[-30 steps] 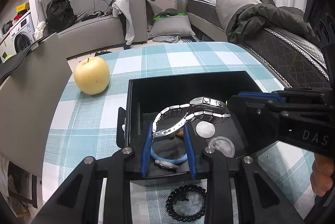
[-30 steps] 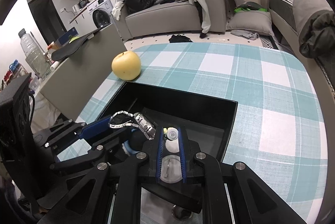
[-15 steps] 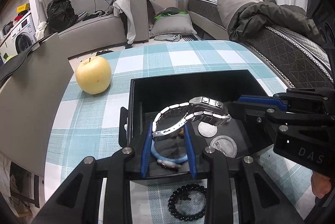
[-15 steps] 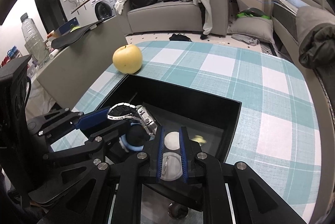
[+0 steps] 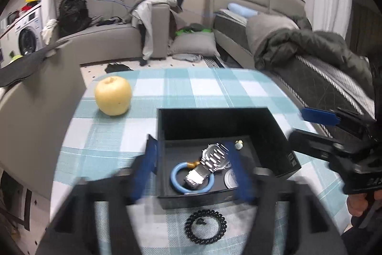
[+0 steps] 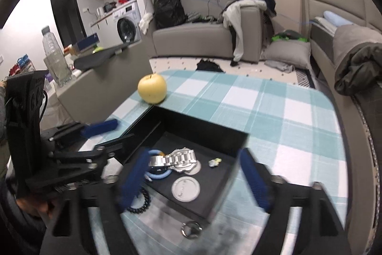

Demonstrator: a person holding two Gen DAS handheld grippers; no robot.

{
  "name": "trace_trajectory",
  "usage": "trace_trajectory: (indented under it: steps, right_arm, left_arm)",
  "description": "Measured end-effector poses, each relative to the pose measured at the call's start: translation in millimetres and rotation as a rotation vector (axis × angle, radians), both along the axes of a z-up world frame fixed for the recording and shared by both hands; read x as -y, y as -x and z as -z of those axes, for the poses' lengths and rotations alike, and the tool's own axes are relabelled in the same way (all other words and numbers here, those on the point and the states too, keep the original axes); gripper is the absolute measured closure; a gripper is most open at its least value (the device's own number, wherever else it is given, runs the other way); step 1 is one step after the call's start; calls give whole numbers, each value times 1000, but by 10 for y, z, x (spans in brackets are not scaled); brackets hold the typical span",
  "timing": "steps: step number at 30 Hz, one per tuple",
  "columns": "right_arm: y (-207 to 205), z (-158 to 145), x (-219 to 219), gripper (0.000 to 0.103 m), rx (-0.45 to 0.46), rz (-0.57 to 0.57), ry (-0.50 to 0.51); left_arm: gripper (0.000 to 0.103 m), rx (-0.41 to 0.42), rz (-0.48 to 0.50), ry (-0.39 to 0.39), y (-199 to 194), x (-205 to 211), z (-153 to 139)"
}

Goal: Organize jewelry
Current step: 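Move the right tool back out and lower it over the silver ring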

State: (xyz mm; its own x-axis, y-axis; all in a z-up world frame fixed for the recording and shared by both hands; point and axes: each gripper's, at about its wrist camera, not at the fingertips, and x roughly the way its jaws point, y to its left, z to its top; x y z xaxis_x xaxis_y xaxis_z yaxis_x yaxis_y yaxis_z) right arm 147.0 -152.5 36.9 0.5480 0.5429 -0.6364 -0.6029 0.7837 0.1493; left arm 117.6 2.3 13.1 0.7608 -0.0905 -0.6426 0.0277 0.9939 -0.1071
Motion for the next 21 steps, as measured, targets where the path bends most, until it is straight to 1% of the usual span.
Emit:
trace_trajectory:
  steps: [1,2,3,5,7,8,11,14,16,17,18,19,20,21]
  right_arm:
    - [34,-25,75,8,16,12,2]
    - [61,-33,122,0,23,21,11]
    - [86,-26,164,0,28,31,23]
    - [121,20,213,0,26,43,62]
    - [132,101,220,0,9,50,121]
    - [136,190,218,0,-10,50,162]
    - [153,391,207,0,-55,29,220]
    - [172,575,161,0,-110,-18,264]
    - [194,669,131,3,-147,-51,287]
    - [207,706,103,8,-166,-71,293]
    - [222,729,76,18,-181,-94,297]
    - [248,737,61,25,-188,-111,299]
    - [260,746,43,34,-195,-126,305]
    - [284,755,35,40,-199,-137,308]
  left_arm:
    - [19,12,-14,1,32,-25,-15]
    - [12,25,-28,2,76,-58,-33]
    - [6,28,-38,2,121,-93,-41]
    - [1,12,-50,4,178,-147,-14]
    - [1,-16,-56,9,193,-175,27]
    - [1,-47,-62,16,202,-192,77]
    - [1,-86,-65,37,227,-200,151]
    - [1,-120,-49,-2,212,-127,220]
    - [1,-135,-35,-30,205,-76,261]
    - [1,-143,-26,-41,193,-44,282]
    - [1,-145,-20,-45,208,-51,283]
    - [1,-148,-14,-48,207,-44,287]
    - [1,-149,-8,-52,207,-32,291]
    - [1,-149,-6,-54,215,-38,294]
